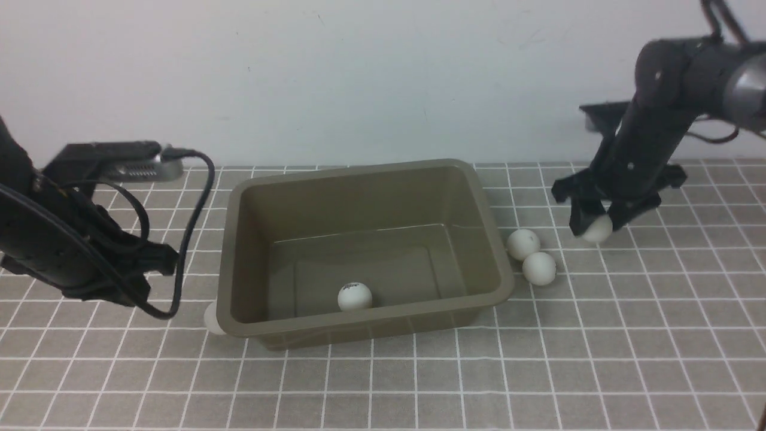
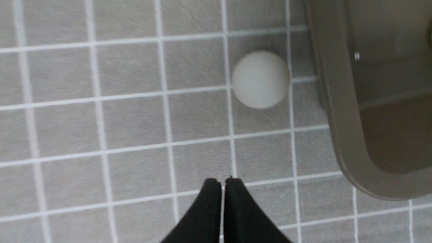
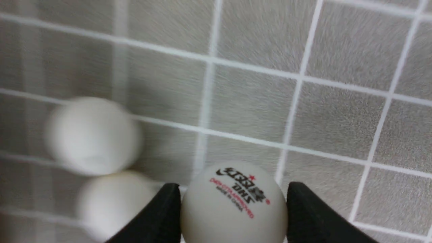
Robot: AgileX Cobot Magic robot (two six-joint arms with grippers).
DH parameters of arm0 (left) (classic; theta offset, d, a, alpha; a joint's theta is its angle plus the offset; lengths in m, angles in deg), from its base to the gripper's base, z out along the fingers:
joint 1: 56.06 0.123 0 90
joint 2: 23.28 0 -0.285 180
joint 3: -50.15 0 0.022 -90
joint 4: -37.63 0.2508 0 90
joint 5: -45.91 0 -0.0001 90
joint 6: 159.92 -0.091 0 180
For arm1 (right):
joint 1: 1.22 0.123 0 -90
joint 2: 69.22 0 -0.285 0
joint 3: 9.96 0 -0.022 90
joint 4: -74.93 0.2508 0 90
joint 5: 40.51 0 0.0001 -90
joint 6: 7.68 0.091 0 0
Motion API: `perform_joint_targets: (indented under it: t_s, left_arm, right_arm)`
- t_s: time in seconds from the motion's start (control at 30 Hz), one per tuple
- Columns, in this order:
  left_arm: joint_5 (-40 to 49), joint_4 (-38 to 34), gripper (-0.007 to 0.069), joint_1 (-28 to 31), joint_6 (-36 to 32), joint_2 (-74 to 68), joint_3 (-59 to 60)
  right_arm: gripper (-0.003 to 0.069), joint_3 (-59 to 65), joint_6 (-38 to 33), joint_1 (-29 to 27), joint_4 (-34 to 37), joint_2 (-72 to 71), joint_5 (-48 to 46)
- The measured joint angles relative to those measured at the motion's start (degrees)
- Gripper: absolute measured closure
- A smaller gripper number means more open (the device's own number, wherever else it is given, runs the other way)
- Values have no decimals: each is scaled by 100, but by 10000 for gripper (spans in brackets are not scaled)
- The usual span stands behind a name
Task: Put the table tennis balls into the box on the grey coffee tablecloth.
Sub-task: 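Reach for and grasp a ping pong ball on the table, then release the ping pong ball into the bin and lift the gripper away, then reach for and grasp a ping pong ball on the table beside the basket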
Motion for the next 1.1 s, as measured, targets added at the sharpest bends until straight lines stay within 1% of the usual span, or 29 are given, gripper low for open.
perform_joint_targets:
  t_s: [0.07, 0.1, 0.13, 0.17, 0.27, 0.37, 0.4, 0.43, 0.47, 0.53, 0.57, 0.6, 0.7, 0.83, 0.93, 1.0, 1.03, 1.07, 1.1]
  left_arm:
    - [-39, -193, 604, -113, -278, -213, 5]
    - [-57, -217, 601, -125, -306, -237, 5]
    - [-129, -334, 579, -187, -422, -349, 11]
    - [-228, -470, 538, -266, -550, -486, 11]
    - [-493, -663, 420, -376, -655, -706, 15]
    - [-679, -749, 279, -427, -724, -888, 15]
    - [-727, -754, 249, -430, -739, -917, 15]
    - [-930, -768, 164, -446, -765, -1067, 15]
    - [-953, -768, 149, -446, -771, -1097, 15]
    - [-1122, -768, 109, -446, -776, -1194, 15]
    - [-1320, -775, 79, -446, -776, -1297, 15]
    - [-1372, -775, 71, -446, -776, -1347, 15]
    - [-1539, -787, 62, -446, -795, -1526, 15]
    - [-1730, -794, 63, -446, -801, -1792, 15]
    - [-1826, -831, 94, -446, -807, -1894, 10]
    - [-1855, -841, 235, -441, -807, -1913, -7]
    - [-1855, -836, 251, -441, -807, -1913, -7]
    - [-1838, -787, 288, -433, -801, -1905, -15]
    - [-1777, -725, 279, -421, -768, -1886, -36]
  right_arm:
    - [298, -106, -84, 102, 468, -263, -30]
    - [298, -116, -98, 102, 468, -293, -30]
    - [298, -152, -197, 203, 715, -420, 0]
    - [298, -189, -409, 385, 1001, -515, 100]
    - [298, -195, -736, 792, 1379, -477, 316]
    - [295, -187, -787, 1040, 1467, -254, 407]
    - [287, -187, -787, 1058, 1474, -222, 417]
    - [234, -181, -794, 1119, 1473, -111, 506]
    - [225, -181, -794, 1121, 1473, -104, 506]
    - [166, -181, -800, 1127, 1473, -79, 564]
    - [109, -200, -800, 1132, 1473, -75, 577]
    - [74, -240, -813, 1132, 1473, -75, 577]
    - [14, -509, -885, 1132, 1441, -82, 472]
    - [11, -910, -927, 1135, 1348, -86, 215]
    - [31, -1146, -940, 1135, 1251, -86, 70]
    - [85, -1396, -932, 1134, 995, -86, -113]
    - [90, -1431, -918, 1134, 941, -86, -133]
    - [120, -1509, -878, 1105, 820, -86, -176]
    - [158, -1567, -816, 1061, 694, -99, -196]
